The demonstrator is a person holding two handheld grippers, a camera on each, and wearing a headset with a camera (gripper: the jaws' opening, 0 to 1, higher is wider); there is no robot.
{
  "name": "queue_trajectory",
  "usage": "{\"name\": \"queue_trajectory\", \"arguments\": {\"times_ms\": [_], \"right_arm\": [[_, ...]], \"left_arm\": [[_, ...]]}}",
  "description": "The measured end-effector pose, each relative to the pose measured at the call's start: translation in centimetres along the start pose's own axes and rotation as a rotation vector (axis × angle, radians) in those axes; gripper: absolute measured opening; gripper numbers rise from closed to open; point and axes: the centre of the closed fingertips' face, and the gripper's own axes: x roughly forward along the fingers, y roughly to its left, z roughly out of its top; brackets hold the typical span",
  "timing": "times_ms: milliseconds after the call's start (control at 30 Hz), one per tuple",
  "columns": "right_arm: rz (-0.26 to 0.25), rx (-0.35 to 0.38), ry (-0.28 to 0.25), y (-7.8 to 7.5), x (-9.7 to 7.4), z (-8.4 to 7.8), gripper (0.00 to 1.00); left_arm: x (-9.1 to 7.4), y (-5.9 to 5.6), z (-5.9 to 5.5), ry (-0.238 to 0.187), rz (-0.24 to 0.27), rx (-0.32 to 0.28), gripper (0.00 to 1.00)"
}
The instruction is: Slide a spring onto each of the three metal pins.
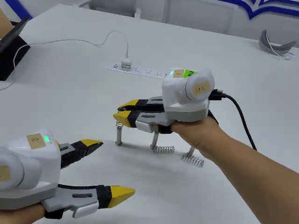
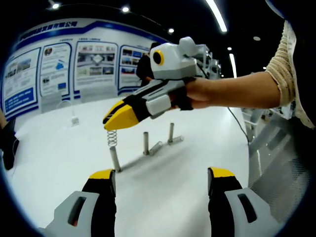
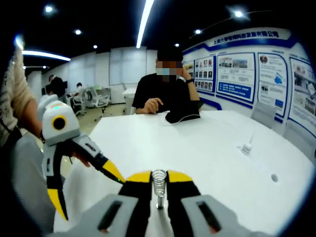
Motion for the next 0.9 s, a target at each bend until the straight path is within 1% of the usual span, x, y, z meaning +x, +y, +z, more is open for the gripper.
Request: {"name": "queue_trajectory", "arguments": {"times_ms": [200, 433, 600, 900], "right_arm": [[-0.004, 0.013, 0.011, -0.3, 0.4, -0.6, 0.12], [-0.004, 0.013, 0.027, -0.3, 0.7, -1.2, 0.12], [-0.004, 0.014, 0.047, -0.1, 1.0, -1.9, 0.12], [-0.020, 0.019, 0.093, -0.1, 1.8, -3.5, 0.12]], "left_arm": [[-0.1, 0.2, 0.0, 0.000, 0.006, -0.005, 0.78], [-0.1, 0.2, -0.1, 0.003, 0.007, -0.007, 0.78], [-0.1, 0.2, -0.2, 0.004, 0.006, -0.008, 0.78], [-0.2, 0.3, -0.3, 0.007, 0.004, -0.008, 0.78]]}}
